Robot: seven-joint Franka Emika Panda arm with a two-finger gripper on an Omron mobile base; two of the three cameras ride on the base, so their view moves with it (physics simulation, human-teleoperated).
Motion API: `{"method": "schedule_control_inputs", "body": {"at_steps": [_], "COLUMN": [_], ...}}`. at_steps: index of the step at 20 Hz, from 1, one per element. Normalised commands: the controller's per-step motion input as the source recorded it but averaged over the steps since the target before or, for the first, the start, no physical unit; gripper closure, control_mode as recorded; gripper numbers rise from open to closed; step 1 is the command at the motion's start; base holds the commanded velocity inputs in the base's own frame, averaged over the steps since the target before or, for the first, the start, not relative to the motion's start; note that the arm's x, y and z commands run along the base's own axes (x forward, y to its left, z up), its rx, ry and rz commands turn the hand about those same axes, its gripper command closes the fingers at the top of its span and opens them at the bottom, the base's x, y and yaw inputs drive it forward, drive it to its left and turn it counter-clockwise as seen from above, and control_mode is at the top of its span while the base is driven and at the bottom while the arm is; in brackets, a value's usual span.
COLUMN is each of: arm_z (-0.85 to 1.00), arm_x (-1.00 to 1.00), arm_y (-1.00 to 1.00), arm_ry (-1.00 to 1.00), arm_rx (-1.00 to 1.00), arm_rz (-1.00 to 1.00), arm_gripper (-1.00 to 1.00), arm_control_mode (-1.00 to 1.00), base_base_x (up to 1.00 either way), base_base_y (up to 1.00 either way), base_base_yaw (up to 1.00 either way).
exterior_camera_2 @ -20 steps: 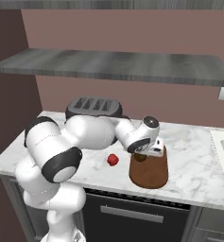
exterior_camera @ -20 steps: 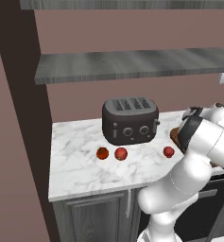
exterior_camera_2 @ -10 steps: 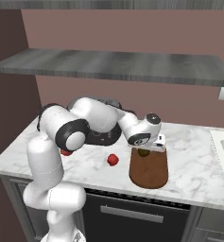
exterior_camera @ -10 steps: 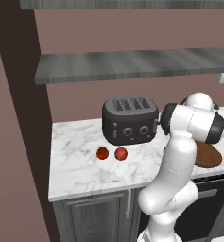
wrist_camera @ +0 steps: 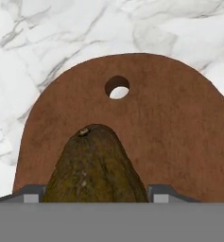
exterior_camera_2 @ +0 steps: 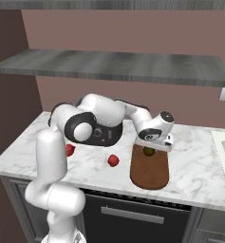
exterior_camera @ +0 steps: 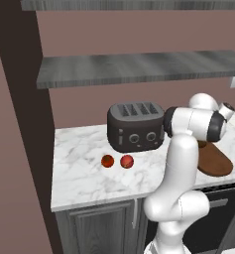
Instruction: Place the avocado, onion, tomato, and bell pepper on the cutting board.
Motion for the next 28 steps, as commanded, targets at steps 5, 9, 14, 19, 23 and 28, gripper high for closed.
{"method": "schedule_control_inputs", "body": {"at_steps": [5, 9, 14, 19, 23, 28], "arm_z": [-0.65, -0.86, -0.95, -0.20, 0.00, 0.13], "arm_x": [0.06, 0.00, 0.00, -0.06, -0.08, -0.17], "arm_y": [0.00, 0.00, 0.00, 0.00, 0.03, 0.10], "arm_ry": [0.02, 0.00, 0.01, -0.04, -0.12, -0.20], "arm_rx": [0.00, 0.00, 0.00, 0.00, -0.01, -0.07], "arm_rz": [0.00, 0.00, 0.00, 0.00, 0.00, 0.00], "arm_gripper": [1.00, 1.00, -1.00, -1.00, -1.00, -1.00], "arm_control_mode": [-1.00, -1.00, -1.00, -1.00, -1.00, -1.00], "base_base_x": [0.00, 0.00, 0.00, 0.00, 0.00, 0.00], "base_base_y": [0.00, 0.00, 0.00, 0.00, 0.00, 0.00], "base_base_yaw": [0.00, 0.00, 0.00, 0.00, 0.00, 0.00]}}
